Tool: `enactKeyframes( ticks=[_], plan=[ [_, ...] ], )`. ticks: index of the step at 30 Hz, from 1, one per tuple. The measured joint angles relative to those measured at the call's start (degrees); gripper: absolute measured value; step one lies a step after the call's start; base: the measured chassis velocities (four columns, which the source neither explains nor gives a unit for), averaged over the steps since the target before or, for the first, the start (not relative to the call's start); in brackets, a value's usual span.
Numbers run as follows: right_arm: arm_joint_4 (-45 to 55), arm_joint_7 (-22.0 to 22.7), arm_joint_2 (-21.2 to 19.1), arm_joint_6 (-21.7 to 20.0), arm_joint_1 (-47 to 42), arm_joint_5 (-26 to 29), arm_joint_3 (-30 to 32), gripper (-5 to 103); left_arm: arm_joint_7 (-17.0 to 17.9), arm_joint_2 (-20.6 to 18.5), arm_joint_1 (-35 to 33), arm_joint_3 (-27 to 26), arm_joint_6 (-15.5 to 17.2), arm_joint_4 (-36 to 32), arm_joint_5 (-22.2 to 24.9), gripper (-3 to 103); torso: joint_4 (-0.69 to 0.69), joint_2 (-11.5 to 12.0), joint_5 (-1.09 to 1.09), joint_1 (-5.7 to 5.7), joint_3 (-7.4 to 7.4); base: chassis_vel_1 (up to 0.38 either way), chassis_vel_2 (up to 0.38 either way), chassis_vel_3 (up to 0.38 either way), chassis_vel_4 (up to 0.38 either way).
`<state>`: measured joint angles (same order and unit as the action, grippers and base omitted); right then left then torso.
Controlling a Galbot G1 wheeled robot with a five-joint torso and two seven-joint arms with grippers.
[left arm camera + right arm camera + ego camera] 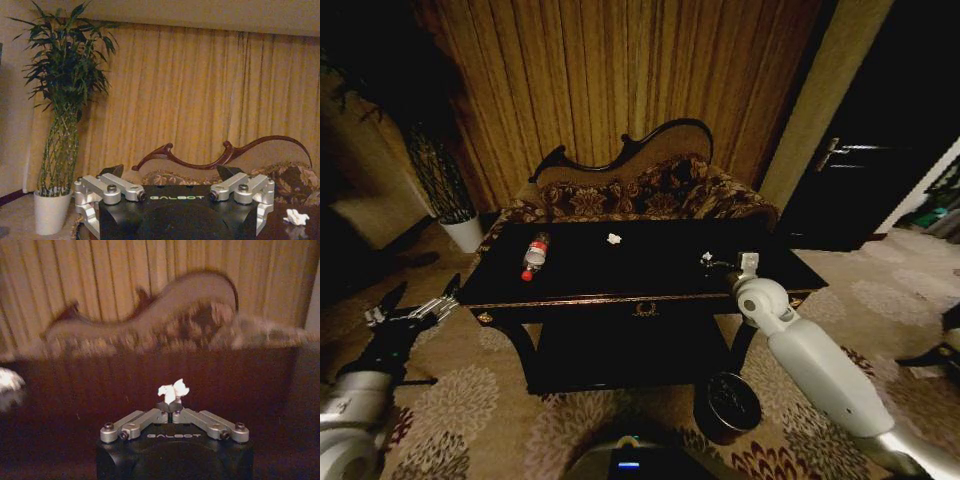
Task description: Move to the front of the table and place the trash on the table into the trash bin.
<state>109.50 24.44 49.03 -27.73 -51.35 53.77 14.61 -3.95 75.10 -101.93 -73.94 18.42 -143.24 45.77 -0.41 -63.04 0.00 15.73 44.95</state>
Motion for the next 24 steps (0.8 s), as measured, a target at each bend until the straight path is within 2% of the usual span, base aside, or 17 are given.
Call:
enactKeyframes(
  ticks=[1,3,4,6,7,9,15,24],
  plan=[
    [0.00,0.00,0.00,0.00,0.00,0.00,0.00,0,0.00,0.00,0.00,0.00,0.00,0.00,0.00,100,0.00,0.00,0.00,0.00,0.00,0.000,0.000,0.000,0.000],
    [1.44,-3.13,-0.15,4.50,-2.84,-2.71,1.95,0,0.01,0.05,0.02,0.00,0.00,0.00,0.03,100,-0.01,0.00,0.00,0.00,0.00,0.000,0.000,0.000,0.000],
    [1.44,-3.13,-0.15,4.50,-2.84,-2.71,1.95,0,0.01,0.05,0.02,0.00,0.00,0.00,0.03,100,-0.01,0.00,0.00,0.00,0.00,0.000,0.000,0.000,0.000],
    [3.42,-4.86,-0.26,8.48,-5.86,-5.25,3.36,0,0.00,0.06,0.15,0.07,-0.01,0.00,0.05,100,-0.01,0.00,0.00,0.00,0.00,0.000,0.000,0.000,0.000],
    [3.42,-4.86,-0.26,8.48,-5.86,-5.25,3.36,0,0.00,0.06,0.15,0.07,-0.01,0.00,0.05,100,-0.01,0.00,0.00,0.00,0.00,0.000,0.000,0.000,0.000],
    [5.32,-5.49,-0.24,11.70,-8.91,-8.20,4.53,0,0.04,0.02,0.41,0.22,-0.05,0.00,0.12,100,-0.01,0.00,0.00,0.00,0.00,0.000,0.000,0.000,0.000],
    [9.56,-4.94,0.01,12.59,-13.67,-9.05,7.17,0,0.38,-0.41,0.82,0.31,-0.79,0.00,0.83,100,0.00,0.00,0.00,0.00,0.00,0.000,0.000,0.000,0.000],
    [12.62,-2.41,0.15,12.50,-19.76,-10.29,11.98,0,1.52,-1.59,1.30,0.13,-0.26,0.00,1.91,100,0.00,0.00,0.00,0.00,0.00,0.000,0.000,0.000,0.000]
  ],
)
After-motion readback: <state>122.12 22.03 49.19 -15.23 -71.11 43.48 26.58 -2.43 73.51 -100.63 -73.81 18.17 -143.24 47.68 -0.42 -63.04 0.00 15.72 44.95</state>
